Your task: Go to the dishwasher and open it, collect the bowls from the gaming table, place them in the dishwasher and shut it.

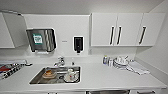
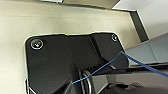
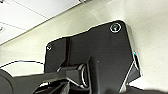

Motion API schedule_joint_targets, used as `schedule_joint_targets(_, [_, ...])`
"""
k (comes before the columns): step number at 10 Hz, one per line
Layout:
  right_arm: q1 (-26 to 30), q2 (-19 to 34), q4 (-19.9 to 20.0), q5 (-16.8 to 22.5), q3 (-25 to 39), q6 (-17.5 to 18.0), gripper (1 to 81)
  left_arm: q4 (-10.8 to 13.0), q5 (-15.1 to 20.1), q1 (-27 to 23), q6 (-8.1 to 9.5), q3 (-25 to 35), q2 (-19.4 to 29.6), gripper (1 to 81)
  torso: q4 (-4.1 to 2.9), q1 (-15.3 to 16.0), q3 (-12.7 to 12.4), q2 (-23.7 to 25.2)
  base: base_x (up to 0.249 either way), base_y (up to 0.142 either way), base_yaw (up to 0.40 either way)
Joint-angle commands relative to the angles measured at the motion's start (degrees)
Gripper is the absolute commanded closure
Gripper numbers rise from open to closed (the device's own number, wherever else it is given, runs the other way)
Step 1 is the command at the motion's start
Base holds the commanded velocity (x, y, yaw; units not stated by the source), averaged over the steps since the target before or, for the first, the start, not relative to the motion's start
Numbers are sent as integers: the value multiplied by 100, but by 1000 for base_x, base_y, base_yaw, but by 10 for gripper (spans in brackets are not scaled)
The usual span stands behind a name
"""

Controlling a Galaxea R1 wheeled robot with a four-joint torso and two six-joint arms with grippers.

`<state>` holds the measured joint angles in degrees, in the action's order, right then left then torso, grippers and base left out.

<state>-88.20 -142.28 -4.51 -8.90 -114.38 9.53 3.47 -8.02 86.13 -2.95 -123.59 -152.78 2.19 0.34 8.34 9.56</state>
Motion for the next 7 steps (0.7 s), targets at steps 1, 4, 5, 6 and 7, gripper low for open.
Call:
schedule_joint_targets(1, [341, 1119, -42, 275, 1278, 22, 10, 57, 134, -241, 5, 405, 476, 10, 0, 0, 0, 0, 0, 0, 0])
schedule_joint_targets(4, [465, 1567, -15, 336, 1788, 31, 10, 66, 152, -241, -3, 642, 652, 10, 0, 0, 0, 0, 0, 0, 0])
schedule_joint_targets(5, [473, 1682, -24, 327, 1921, 31, 10, 66, 160, -241, -4, 800, 748, 10, 0, 0, 0, 0, 0, 0, 0])
schedule_joint_targets(6, [474, 1700, -15, 327, 1921, 31, 10, 66, 161, -241, 5, 871, 801, 10, 0, 0, 0, 0, 0, 0, 0])
schedule_joint_targets(7, [474, 1691, -15, 327, 1904, 31, 10, 66, 161, -241, -4, 888, 810, 10, 0, 0, 0, 0, 0, 0, 0])
